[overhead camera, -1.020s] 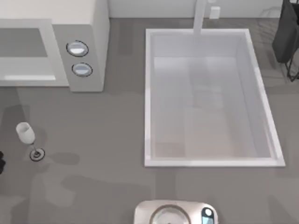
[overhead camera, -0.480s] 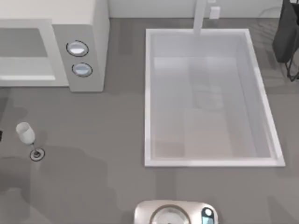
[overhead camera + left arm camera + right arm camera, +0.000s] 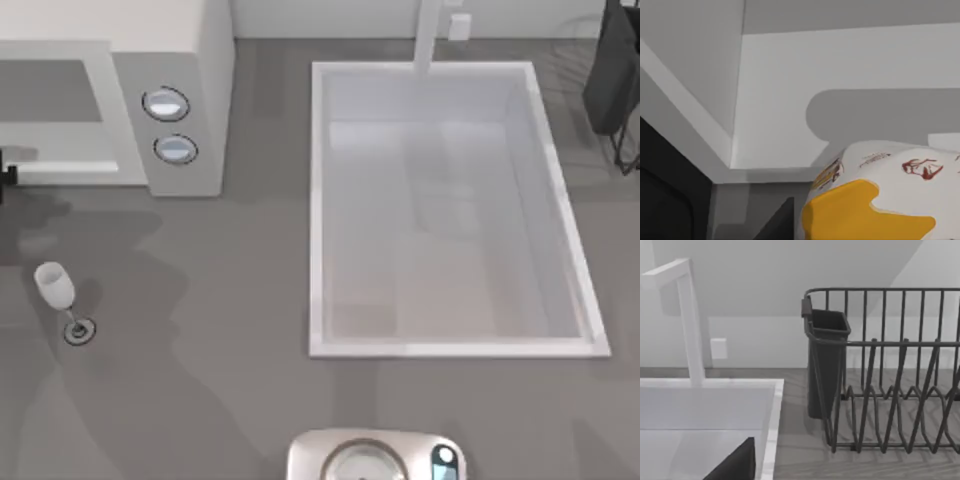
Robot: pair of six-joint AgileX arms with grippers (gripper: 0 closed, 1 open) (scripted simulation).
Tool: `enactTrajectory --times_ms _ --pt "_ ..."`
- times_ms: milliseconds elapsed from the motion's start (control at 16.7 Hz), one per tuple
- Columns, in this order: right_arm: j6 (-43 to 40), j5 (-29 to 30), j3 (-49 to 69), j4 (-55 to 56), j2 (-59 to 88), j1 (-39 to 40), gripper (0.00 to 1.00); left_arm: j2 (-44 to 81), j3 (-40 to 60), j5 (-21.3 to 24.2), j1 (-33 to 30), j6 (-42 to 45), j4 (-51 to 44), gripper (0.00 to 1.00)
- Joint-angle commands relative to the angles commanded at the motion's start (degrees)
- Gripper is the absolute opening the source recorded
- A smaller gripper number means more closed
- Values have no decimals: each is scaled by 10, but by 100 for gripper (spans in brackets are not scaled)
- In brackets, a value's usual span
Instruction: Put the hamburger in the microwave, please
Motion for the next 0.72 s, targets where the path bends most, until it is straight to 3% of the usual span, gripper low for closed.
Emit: enactTrajectory --times_ms 360,720 --pt "0 0 0 0 0 0 100 120 -3 26 -23 -65 279 0" --pt "0 0 0 0 0 0 100 162 -5 36 -39 -95 371 0"
